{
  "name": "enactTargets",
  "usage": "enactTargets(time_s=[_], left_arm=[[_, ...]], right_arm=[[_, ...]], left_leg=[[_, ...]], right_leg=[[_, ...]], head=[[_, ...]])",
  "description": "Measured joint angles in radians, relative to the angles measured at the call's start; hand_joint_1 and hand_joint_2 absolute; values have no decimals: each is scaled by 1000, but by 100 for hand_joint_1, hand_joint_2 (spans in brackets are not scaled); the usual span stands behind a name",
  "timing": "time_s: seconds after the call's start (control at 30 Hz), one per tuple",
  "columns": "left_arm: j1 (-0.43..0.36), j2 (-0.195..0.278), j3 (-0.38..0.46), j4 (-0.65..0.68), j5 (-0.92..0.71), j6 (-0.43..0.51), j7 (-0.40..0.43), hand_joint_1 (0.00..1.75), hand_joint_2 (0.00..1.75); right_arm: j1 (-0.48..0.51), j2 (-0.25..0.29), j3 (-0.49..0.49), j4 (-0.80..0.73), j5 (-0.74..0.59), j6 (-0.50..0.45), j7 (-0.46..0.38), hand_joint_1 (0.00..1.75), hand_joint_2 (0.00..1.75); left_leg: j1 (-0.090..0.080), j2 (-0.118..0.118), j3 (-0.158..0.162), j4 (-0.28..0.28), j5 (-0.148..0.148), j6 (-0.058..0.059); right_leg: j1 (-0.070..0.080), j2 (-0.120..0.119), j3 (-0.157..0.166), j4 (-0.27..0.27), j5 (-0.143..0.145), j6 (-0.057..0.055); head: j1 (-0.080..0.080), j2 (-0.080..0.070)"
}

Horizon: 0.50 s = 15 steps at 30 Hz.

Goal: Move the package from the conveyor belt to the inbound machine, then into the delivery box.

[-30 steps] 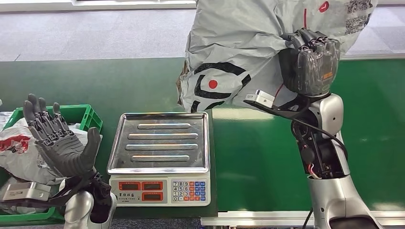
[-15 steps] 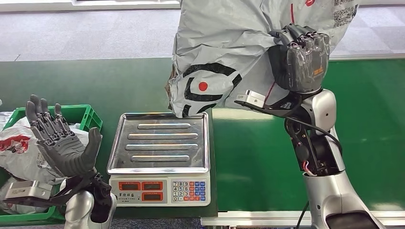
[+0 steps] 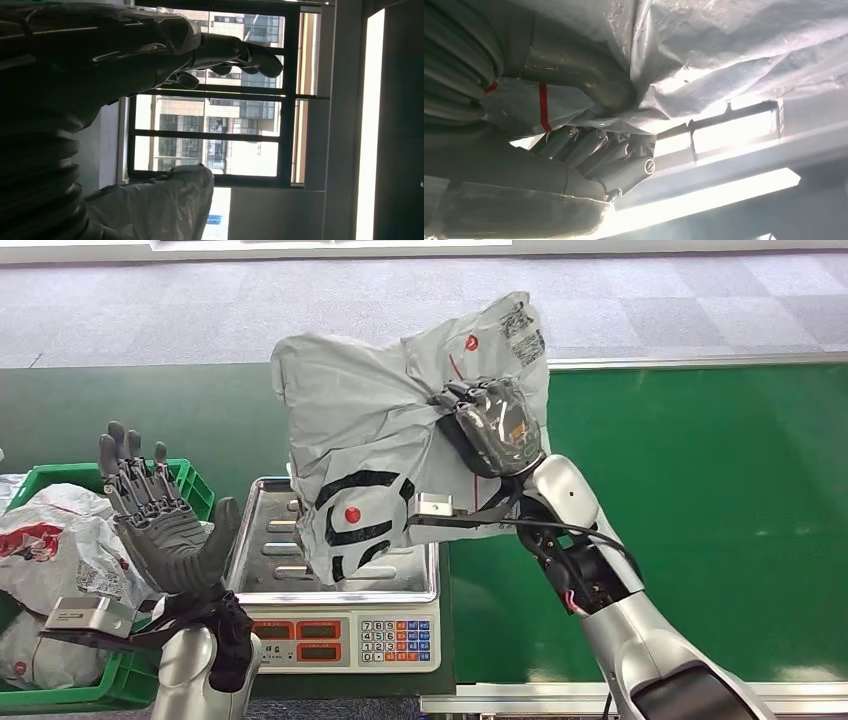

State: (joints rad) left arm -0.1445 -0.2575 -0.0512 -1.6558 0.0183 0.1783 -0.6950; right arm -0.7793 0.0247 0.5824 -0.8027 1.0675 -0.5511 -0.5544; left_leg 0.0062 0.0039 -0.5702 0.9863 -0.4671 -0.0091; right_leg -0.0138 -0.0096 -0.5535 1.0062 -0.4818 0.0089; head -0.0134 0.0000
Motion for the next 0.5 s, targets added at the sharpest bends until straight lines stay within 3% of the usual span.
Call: enactTargets(time_s=[0.17, 0.5], left_arm=[[-11, -7, -12, 20, 0, 2, 0, 0, 175], [-18, -6, -24, 43, 2, 1, 0, 0, 175]], right_arm=[[13, 43, 43, 113, -48, 8, -23, 175, 175], [5, 81, 68, 218, -131, 7, -38, 175, 175]], left_leg=[[0, 0, -1, 0, 0, 0], [0, 0, 0, 0, 0, 0]], right_leg=[[0, 0, -1, 0, 0, 0], [0, 0, -1, 0, 0, 0]], head=[[0, 0], [0, 0]])
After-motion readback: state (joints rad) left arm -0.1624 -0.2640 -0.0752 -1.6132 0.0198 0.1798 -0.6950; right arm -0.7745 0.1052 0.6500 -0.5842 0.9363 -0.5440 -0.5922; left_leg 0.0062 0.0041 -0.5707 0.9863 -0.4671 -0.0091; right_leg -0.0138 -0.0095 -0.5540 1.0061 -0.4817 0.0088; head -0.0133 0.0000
